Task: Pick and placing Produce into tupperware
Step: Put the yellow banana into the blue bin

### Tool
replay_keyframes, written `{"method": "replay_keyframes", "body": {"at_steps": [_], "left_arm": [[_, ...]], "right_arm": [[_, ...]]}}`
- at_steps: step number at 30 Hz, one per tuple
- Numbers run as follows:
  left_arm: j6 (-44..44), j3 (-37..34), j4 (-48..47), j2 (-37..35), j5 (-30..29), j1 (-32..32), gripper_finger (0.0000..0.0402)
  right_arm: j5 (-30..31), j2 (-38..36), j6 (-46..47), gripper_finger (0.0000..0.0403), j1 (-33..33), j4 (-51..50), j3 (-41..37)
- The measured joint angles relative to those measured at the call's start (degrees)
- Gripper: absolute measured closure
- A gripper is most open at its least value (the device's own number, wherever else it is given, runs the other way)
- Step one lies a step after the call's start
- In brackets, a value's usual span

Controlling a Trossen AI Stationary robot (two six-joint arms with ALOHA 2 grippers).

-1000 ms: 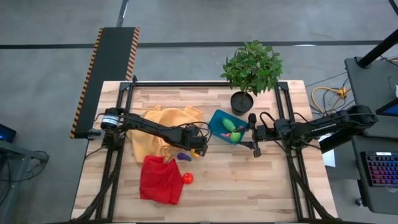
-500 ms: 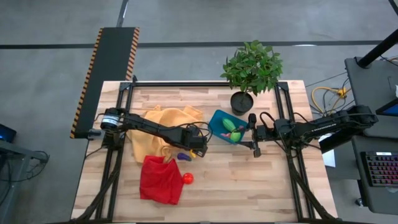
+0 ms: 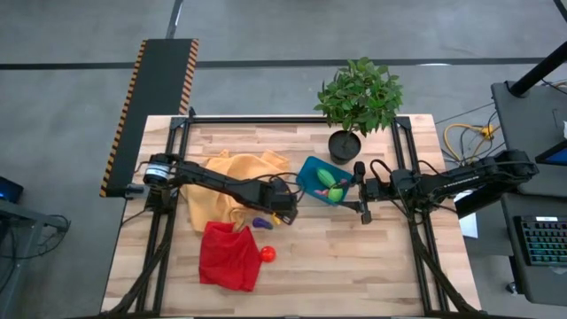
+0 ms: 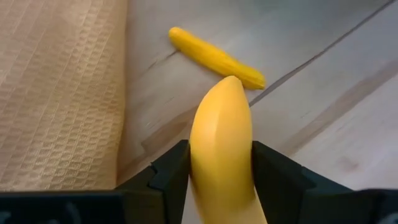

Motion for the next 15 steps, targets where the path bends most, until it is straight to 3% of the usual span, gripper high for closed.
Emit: {"method": "replay_keyframes", "body": {"at_steps": [15], "left_arm": [[13.3,4.7,1.0,-4.0,-2.5,1.8,0.0261]], "right_arm": [[0.0,0.0,0.9,0.0193,0.0,0.5,0.1]]}}
